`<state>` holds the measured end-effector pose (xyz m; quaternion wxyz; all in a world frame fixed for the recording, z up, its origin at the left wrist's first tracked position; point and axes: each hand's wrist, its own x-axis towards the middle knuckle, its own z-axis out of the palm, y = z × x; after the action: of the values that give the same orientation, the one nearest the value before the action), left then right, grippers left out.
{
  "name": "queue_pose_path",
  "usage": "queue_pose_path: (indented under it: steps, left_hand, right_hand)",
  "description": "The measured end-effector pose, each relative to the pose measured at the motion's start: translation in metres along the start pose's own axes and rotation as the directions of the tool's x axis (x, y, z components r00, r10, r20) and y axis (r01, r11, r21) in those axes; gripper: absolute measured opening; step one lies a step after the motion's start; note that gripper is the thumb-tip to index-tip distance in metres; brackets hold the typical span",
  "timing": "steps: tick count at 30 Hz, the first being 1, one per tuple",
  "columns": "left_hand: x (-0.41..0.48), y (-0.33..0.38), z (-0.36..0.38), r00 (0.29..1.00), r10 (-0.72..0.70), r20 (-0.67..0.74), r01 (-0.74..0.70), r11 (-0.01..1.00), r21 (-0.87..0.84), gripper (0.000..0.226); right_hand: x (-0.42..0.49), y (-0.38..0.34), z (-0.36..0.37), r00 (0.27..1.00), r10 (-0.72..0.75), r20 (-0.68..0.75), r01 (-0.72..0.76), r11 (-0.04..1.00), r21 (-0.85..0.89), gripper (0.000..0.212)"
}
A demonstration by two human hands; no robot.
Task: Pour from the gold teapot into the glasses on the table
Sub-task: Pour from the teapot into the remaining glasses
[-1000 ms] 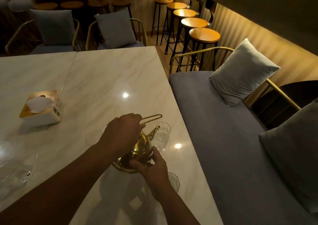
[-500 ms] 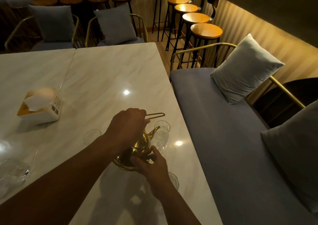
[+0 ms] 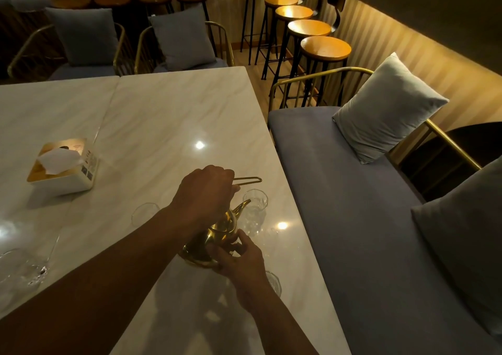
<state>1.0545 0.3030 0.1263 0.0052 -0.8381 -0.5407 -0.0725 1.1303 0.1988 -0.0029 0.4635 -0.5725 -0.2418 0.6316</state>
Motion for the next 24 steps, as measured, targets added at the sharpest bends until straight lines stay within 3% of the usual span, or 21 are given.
queue_pose_path:
  steps: [16, 24]
  left_hand:
    - [0.003, 0.0043, -0.0105, 0.999, 0.035, -0.014, -0.035, 0.999, 0.012, 0.03]
    - [0.0032, 0.004, -0.0093, 0.998, 0.051, -0.025, -0.051, 0.999, -0.007, 0.032]
  right_hand:
    - [-0.0044, -0.0064, -0.0017, 1.0, 0.002, 0.031, -0.002, 1.0, 0.022, 0.079]
    - [-0.0045, -0.0065, -0.0014, 1.0, 0.019, 0.024, -0.02, 0.999, 0.027, 0.087]
